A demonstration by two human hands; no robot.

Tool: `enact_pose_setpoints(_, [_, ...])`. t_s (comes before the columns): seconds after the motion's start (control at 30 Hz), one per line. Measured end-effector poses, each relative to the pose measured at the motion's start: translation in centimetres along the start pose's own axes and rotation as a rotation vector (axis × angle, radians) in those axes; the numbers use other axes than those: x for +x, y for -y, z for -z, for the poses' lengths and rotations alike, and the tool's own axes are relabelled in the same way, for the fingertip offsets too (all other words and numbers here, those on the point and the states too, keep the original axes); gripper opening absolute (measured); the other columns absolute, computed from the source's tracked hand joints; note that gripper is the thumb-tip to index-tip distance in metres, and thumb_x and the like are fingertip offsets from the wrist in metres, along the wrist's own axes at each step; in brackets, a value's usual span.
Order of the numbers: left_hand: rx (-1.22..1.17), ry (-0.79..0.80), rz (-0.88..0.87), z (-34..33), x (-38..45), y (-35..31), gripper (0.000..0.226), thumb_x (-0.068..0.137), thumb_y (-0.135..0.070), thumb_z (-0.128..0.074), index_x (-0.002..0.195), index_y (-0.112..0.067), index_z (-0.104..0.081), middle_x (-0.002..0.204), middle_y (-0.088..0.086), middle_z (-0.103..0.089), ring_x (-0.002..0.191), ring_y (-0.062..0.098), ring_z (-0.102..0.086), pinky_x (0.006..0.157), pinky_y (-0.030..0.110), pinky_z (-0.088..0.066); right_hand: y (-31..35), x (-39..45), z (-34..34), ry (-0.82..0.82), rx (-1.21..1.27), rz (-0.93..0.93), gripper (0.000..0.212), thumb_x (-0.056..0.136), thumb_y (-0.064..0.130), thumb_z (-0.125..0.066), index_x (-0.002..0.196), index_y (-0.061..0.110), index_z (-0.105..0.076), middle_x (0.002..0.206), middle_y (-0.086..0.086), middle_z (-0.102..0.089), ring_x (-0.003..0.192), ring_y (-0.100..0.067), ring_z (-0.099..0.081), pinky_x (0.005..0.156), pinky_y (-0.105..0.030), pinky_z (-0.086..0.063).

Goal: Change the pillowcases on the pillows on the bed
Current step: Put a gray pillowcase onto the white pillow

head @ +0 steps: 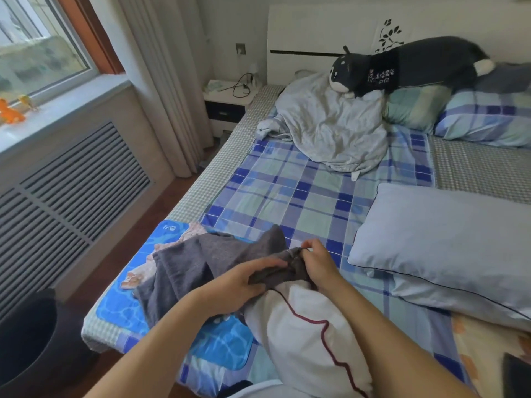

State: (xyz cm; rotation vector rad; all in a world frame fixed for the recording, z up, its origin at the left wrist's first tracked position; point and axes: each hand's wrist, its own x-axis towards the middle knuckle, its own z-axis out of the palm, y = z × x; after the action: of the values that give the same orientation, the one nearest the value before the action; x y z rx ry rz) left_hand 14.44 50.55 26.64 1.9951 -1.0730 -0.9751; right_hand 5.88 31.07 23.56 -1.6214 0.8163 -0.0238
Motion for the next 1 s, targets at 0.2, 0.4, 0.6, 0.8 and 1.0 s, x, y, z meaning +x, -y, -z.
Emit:
enact_pose_setpoints(0.2, [0.281,-0.178,0.05,1.7,2.1,1.8,0.039,0.099,-0.011,-0.043,0.089,-0.039,-0.068,0.109,-0.007,-0.067,0.098,0.014,-0.062,0.094,0.028,-0.049,0.5,-0.1,0.3,0.223,0.191,-0.047,0.027,0.1,0.019,-0.053,0.124,0.029,-0.058,0.11,-0.007,-0.068,0.095,-0.017,-0.067,0.074,-0.026,-0.056])
enact_pose_setpoints(0.4, [-0.82,-0.555,0.306,2.2,4.2,0.0,0.019,0.095,-0.008,-0.055,0.091,-0.008,-0.073,0.102,0.02,-0.074,0.096,0.034,-0.069,0.089,0.045,-0.058,0.2,-0.9,-1.4,0.282,-0.192,0.317,0.055,0.083,0.008,-0.074,0.116,0.045,-0.05,0.11,0.02,-0.052,0.096,0.001,-0.058,0.076,-0.009,-0.049])
enact_pose_setpoints(0.6, [-0.681,-0.18,0.24,3.2,2.9,2.3,0.055,0.095,-0.005,-0.065,0.137,-0.039,-0.057,0.127,0.004,-0.069,0.115,0.022,-0.068,0.1,0.041,-0.055,-0.5,-0.6,-0.4,0.165,-0.134,0.286,0.04,0.092,-0.01,-0.051,0.073,0.019,-0.07,0.097,0.014,-0.064,0.088,0.002,-0.058,0.076,-0.005,-0.042])
enact_pose_setpoints(0.8, [-0.489,-0.401,0.251,3.3,3.6,1.2,0.023,0.105,-0.012,-0.05,0.116,-0.019,-0.069,0.11,0.008,-0.075,0.108,0.028,-0.069,0.094,0.037,-0.058,0.8,-0.6,-2.1,0.204,-0.164,0.292,0.044,0.096,-0.001,-0.048,0.079,0.026,-0.078,0.104,0.016,-0.063,0.096,0.002,-0.058,0.084,0.001,-0.039])
enact_pose_setpoints(1.0, [-0.414,-0.046,0.19,2.4,2.7,-0.8,0.049,0.09,-0.035,-0.074,0.135,-0.032,-0.054,0.124,-0.005,-0.068,0.112,0.009,-0.066,0.1,0.027,-0.053,1.7,0.5,-1.2,-0.075,0.152,0.148,0.029,0.096,0.001,-0.042,0.083,0.002,-0.067,0.081,-0.003,-0.069,0.081,-0.013,-0.06,0.066,-0.013,-0.05])
